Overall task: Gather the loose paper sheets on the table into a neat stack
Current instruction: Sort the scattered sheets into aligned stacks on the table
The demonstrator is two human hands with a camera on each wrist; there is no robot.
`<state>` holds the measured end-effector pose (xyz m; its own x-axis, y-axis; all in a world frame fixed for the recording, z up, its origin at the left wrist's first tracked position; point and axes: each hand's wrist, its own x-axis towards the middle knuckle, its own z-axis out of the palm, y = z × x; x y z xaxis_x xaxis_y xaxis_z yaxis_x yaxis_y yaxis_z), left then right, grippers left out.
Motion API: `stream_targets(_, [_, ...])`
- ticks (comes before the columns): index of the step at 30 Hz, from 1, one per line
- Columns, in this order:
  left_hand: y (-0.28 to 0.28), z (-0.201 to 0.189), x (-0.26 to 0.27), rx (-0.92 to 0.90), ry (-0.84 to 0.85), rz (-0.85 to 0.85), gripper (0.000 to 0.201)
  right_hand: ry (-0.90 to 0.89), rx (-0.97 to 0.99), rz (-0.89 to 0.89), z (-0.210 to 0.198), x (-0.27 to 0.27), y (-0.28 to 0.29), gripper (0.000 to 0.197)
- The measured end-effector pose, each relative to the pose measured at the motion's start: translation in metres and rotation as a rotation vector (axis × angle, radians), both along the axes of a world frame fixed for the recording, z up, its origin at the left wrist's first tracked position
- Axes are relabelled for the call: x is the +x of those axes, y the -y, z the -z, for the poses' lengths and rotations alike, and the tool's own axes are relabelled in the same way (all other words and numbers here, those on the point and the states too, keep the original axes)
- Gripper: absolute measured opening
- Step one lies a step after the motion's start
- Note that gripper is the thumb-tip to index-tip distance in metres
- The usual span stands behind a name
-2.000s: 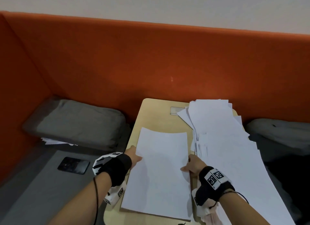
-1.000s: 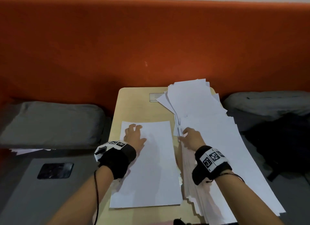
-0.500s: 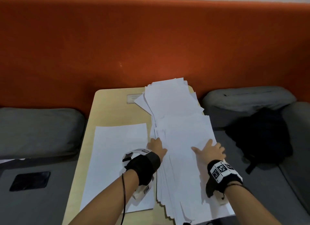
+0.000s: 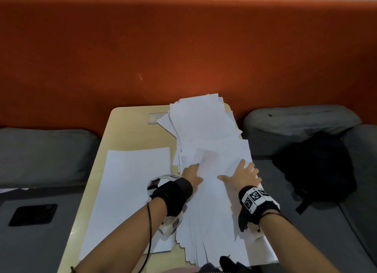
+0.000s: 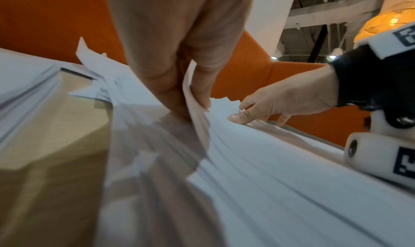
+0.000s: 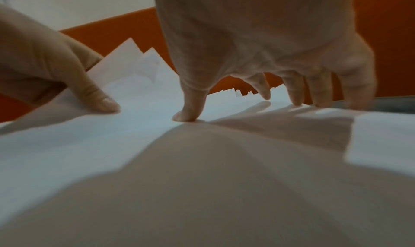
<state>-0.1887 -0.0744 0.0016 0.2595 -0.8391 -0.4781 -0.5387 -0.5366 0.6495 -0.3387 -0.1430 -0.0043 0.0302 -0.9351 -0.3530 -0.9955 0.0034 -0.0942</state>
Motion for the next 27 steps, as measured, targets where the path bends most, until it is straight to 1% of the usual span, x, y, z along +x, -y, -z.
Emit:
stream_targets(2, [0.000, -0.002, 0.006, 0.017, -0.054, -0.005, 0.040, 0.038, 0.022, -0.013, 0.001, 0.000, 0.006, 0.110])
stream_targets(4, [-0.002, -0.003, 0.012, -0.005, -0.147, -0.062, 0.040, 0.123, 0.033, 0.008, 0.002, -0.004, 0.014, 0.112])
stream_targets(6, [-0.003, -0.006, 0.018, -0.097, -0.311, -0.188, 0.038, 0.256, 0.028, 0.061, 0.002, -0.012, 0.024, 0.113])
stream_targets(8, [-0.004, -0.009, 0.026, -0.212, -0.517, -0.353, 0.028, 0.407, 0.010, 0.127, 0.001, -0.022, 0.033, 0.112])
stream_targets(9, [-0.004, -0.008, 0.030, -0.250, -0.573, -0.434, 0.023, 0.455, 0.004, 0.147, 0.000, -0.027, 0.037, 0.110])
stream_targets(10, [-0.004, -0.004, 0.032, -0.283, -0.584, -0.507, 0.021, 0.464, 0.002, 0.154, -0.001, -0.032, 0.039, 0.105])
stream_targets(11, [-0.005, 0.000, 0.033, -0.298, -0.552, -0.550, 0.022, 0.436, 0.003, 0.147, -0.001, -0.037, 0.041, 0.097])
stream_targets(12, [-0.006, 0.007, 0.034, -0.294, -0.506, -0.560, 0.028, 0.380, 0.005, 0.127, -0.001, -0.041, 0.041, 0.085])
stream_targets(14, [-0.006, 0.020, 0.031, -0.261, -0.408, -0.526, 0.036, 0.262, -0.007, 0.071, -0.001, -0.046, 0.038, 0.065])
stream_targets(15, [-0.006, 0.023, 0.027, -0.241, -0.333, -0.483, 0.037, 0.225, -0.023, 0.048, -0.002, -0.046, 0.036, 0.060])
stream_targets(17, [-0.005, 0.017, 0.019, -0.182, -0.087, -0.374, 0.036, 0.179, -0.076, -0.002, -0.003, -0.041, 0.031, 0.055])
stream_targets(19, [-0.002, 0.011, 0.015, -0.103, 0.138, -0.243, 0.040, 0.144, -0.122, -0.047, -0.005, -0.032, 0.027, 0.053])
stream_targets(20, [-0.001, 0.007, 0.013, -0.066, 0.200, -0.182, 0.043, 0.133, -0.133, -0.060, -0.005, -0.028, 0.025, 0.053])
stream_targets(23, [0.003, 0.004, 0.007, -0.061, 0.282, -0.028, 0.043, 0.140, -0.127, -0.048, -0.002, -0.020, 0.022, 0.061])
stream_targets(25, [0.003, 0.002, 0.004, -0.091, 0.319, 0.025, 0.041, 0.146, -0.104, -0.030, -0.001, -0.016, 0.020, 0.068])
stream_targets(27, [0.004, 0.001, 0.002, -0.129, 0.377, 0.074, 0.041, 0.150, -0.077, -0.022, 0.000, -0.014, 0.019, 0.071])
